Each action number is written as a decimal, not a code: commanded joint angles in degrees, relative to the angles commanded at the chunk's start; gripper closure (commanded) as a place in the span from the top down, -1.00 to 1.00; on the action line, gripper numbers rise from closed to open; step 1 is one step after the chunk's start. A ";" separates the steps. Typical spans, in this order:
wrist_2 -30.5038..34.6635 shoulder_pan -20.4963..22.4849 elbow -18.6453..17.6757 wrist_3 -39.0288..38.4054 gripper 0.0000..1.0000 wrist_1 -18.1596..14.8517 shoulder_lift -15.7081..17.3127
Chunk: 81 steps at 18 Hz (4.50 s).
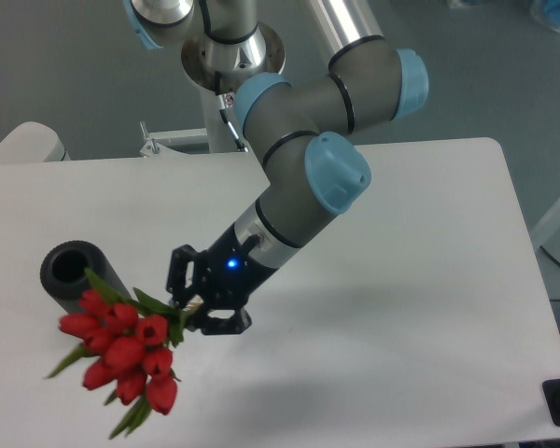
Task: Insert the flowers into the vase
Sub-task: 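Carry the red tulip bunch with the gripper toward the black vase, then lower the tulip stems into the vase opening, then push the tulip stems further down into the vase, then open the gripper to release the tulips in the vase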
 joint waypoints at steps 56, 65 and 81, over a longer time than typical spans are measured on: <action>-26.57 -6.06 -27.51 18.28 -0.91 16.18 3.17; -24.45 -6.33 -28.65 23.11 -0.77 16.27 0.18; -24.45 -5.98 -29.88 24.52 0.99 16.27 -0.26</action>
